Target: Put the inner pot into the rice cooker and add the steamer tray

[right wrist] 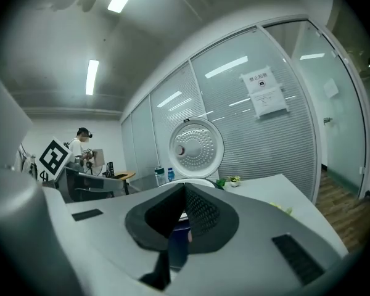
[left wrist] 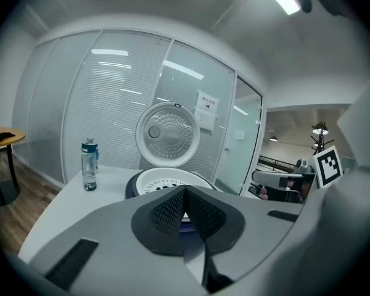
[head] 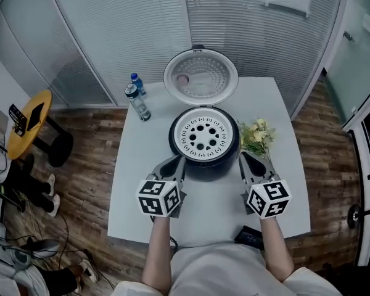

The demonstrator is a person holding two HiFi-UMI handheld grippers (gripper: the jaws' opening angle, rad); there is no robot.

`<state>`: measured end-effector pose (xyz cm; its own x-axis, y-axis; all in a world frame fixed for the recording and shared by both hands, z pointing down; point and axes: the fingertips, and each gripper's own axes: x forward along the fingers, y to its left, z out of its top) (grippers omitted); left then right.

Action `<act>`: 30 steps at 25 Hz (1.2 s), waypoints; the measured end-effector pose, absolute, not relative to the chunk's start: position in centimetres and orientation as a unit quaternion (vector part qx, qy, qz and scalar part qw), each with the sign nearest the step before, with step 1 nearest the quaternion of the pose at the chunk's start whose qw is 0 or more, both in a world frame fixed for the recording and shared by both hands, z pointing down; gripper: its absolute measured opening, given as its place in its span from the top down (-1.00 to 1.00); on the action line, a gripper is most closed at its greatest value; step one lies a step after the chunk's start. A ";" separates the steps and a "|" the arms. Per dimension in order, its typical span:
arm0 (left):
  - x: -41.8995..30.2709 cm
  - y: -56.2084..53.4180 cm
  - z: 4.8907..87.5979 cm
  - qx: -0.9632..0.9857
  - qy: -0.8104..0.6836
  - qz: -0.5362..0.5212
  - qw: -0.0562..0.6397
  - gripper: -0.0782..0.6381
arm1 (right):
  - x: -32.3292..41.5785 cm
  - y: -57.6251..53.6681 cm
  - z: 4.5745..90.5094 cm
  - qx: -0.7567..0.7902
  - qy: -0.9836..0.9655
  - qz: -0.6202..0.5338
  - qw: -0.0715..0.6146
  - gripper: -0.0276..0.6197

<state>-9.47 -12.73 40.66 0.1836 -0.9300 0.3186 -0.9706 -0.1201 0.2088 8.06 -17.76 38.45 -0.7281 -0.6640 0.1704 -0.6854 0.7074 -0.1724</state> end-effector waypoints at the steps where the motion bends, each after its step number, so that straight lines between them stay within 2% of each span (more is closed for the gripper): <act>1: -9.2 -12.1 40.5 0.748 -0.634 0.047 0.187 0.76 | 8.1 -17.2 38.4 0.366 -0.923 0.112 0.050 0.86; 9: -10.0 -7.3 37.5 0.754 -0.628 -0.067 0.181 0.76 | 8.0 -13.3 37.5 0.366 -0.923 0.111 0.039 0.86; 30: -9.0 -7.4 38.7 0.755 -0.627 -0.035 0.190 0.76 | 10.1 -13.4 38.7 0.379 -0.914 0.135 0.046 0.87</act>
<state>-9.03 -7.42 38.74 0.2111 -0.9596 0.1861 -0.9330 -0.1411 0.3310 10.15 -13.37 38.74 -0.7086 -0.6807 0.1860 -0.7054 0.6766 -0.2112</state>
